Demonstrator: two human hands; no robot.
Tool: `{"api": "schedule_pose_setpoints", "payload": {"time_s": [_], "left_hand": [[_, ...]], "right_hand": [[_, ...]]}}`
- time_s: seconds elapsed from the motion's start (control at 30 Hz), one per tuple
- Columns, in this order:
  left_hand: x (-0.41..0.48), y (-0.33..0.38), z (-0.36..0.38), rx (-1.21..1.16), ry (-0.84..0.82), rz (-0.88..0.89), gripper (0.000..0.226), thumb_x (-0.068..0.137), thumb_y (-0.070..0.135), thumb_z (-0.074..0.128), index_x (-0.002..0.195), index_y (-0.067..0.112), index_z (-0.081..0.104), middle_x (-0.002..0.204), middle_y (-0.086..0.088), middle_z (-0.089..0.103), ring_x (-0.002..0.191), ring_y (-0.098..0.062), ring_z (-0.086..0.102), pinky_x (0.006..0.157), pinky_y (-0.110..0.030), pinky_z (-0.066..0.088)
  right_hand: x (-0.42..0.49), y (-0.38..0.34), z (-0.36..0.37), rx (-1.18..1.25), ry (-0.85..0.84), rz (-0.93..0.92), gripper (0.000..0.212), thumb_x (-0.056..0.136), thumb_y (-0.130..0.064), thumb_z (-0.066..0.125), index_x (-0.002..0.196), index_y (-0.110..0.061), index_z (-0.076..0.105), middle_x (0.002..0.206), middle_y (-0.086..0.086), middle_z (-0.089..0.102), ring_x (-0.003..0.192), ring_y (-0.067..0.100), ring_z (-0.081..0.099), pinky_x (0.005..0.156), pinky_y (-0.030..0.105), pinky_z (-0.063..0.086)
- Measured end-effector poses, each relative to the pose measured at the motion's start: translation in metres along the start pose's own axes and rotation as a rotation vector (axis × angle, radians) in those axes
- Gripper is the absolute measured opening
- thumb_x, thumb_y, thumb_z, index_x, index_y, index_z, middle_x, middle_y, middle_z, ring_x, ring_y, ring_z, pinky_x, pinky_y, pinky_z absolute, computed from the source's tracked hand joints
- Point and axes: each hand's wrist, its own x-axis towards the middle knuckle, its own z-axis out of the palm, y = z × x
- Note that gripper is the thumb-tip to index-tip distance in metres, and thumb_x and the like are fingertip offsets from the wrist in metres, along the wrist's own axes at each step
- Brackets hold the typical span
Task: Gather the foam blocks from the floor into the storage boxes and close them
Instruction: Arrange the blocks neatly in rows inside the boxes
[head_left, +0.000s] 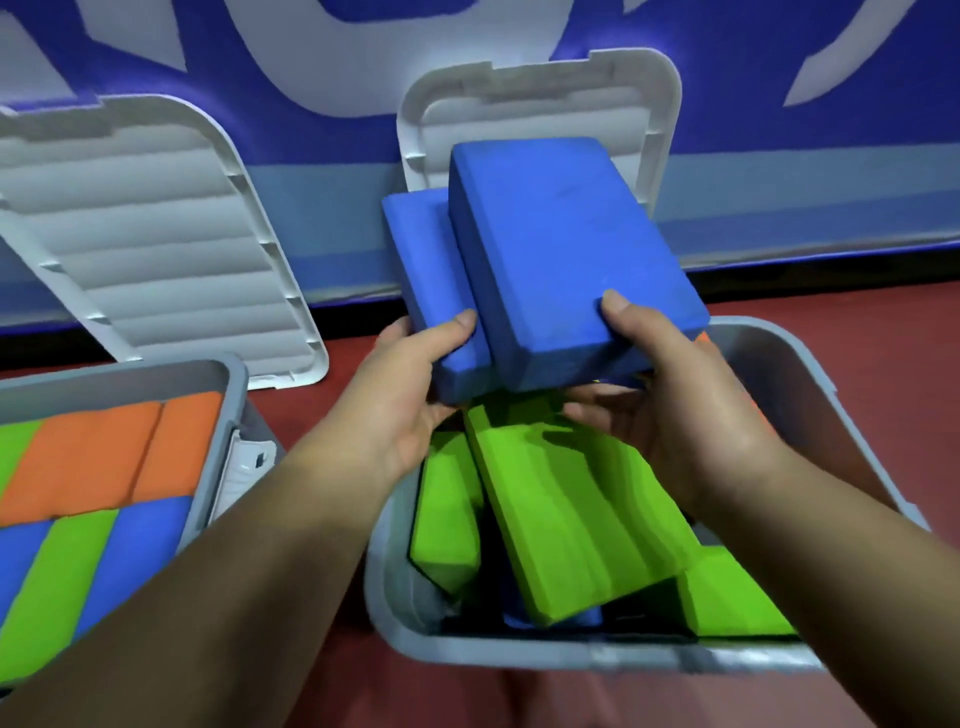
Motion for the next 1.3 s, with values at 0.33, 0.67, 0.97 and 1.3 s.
{"api": "schedule_pose_setpoints", "payload": {"time_s": [0.33, 0.67, 0.97, 1.3], "left_hand": [[0.014, 0.005, -0.038, -0.14, -0.018, 0.071, 0.033, 0.093, 0.037, 0.074, 0.121, 0.022, 0.069, 0.092, -0.001, 0.08, 0.074, -0.017, 0.077, 0.064, -0.036, 0.063], [-0.002, 0.023, -0.085, -0.126, 0.022, 0.06, 0.023, 0.096, 0.051, 0.066, 0.09, 0.028, 0.069, 0.071, 0.007, 0.069, 0.055, -0.01, 0.063, 0.05, -0.024, 0.046], [-0.004, 0.028, -0.104, -0.009, 0.05, 0.12, 0.047, 0.098, 0.07, 0.05, 0.105, 0.028, 0.072, 0.081, 0.01, 0.077, 0.073, -0.008, 0.074, 0.067, -0.03, 0.057], [0.005, -0.002, -0.133, 0.049, -0.088, 0.176, 0.066, 0.078, 0.065, 0.074, 0.135, 0.033, 0.062, 0.134, 0.005, 0.07, 0.126, -0.021, 0.066, 0.101, -0.047, 0.057]], "right_hand": [[0.023, 0.016, 0.037, -0.38, -0.109, -0.23, 0.061, 0.086, -0.077, 0.059, 0.136, -0.042, 0.057, 0.129, -0.02, 0.065, 0.105, 0.007, 0.072, 0.083, 0.037, 0.064], [0.017, 0.028, 0.086, -0.384, -0.136, -0.075, 0.061, 0.083, -0.082, 0.051, 0.122, -0.036, 0.06, 0.128, -0.01, 0.064, 0.111, 0.021, 0.068, 0.098, 0.045, 0.057], [0.002, 0.056, 0.107, -0.516, -0.089, -0.034, 0.083, 0.071, -0.086, 0.046, 0.129, -0.03, 0.064, 0.124, -0.004, 0.069, 0.109, 0.023, 0.068, 0.105, 0.049, 0.05], [-0.001, 0.058, 0.121, -0.632, -0.044, -0.043, 0.074, 0.073, -0.079, 0.055, 0.118, -0.023, 0.068, 0.11, -0.003, 0.071, 0.097, 0.028, 0.071, 0.096, 0.05, 0.057]]}}
